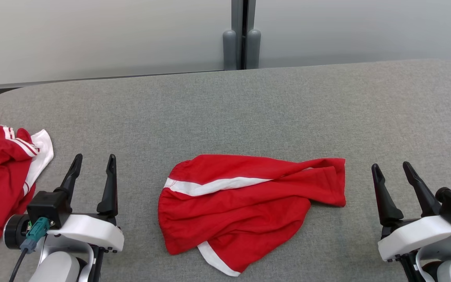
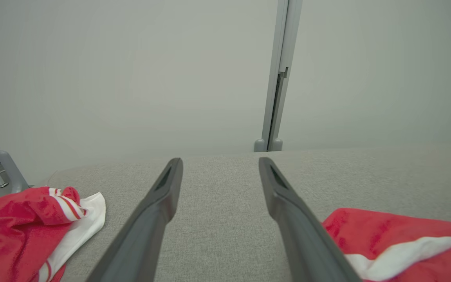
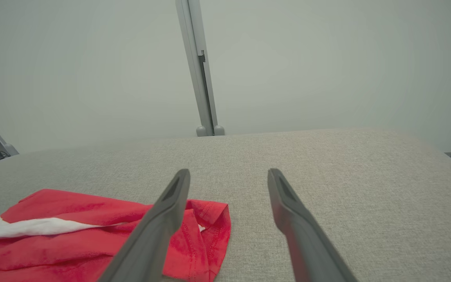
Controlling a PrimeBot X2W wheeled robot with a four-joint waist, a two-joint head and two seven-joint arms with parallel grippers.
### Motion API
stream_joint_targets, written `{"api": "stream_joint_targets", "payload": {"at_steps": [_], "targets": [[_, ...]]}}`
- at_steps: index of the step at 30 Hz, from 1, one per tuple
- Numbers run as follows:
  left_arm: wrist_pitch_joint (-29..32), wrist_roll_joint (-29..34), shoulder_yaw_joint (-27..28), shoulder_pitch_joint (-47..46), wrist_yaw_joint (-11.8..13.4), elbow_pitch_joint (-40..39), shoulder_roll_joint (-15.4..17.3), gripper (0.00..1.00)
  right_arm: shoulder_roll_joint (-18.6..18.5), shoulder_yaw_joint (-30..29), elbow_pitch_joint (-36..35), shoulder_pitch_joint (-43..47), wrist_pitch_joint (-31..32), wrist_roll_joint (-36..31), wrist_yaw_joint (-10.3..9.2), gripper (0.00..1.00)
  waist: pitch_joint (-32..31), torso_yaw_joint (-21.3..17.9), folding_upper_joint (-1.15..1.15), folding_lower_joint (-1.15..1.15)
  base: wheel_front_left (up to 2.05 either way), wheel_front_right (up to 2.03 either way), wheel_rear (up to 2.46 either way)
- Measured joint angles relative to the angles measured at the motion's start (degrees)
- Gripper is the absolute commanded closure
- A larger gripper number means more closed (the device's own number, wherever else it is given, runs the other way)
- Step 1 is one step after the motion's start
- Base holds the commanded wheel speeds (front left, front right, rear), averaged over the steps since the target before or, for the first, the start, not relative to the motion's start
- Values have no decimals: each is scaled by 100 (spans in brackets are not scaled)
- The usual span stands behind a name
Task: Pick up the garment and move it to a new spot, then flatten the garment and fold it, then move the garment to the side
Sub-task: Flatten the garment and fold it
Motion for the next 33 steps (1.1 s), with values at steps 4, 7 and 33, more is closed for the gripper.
{"api": "stream_joint_targets", "payload": {"at_steps": [4, 7, 33], "targets": [[56, -35, -1, 90, -29, -4, 66, 0, 0, 13, -32, 29, 7, 0, 0, 0, -30, 6, 0, 0, 0, 0, 0], [78, -53, -10, 103, -29, -38, 65, 0, 1, 8, -42, 59, 21, 1, 0, 0, -30, 21, 0, 0, 0, 0, 0], [-102, 64, -197, -445, 37, -153, -436, 0, -337, 755, 1607, -887, 131, 441, 0, 100, 737, 641, 0, 0, 0, 0, 0]]}}
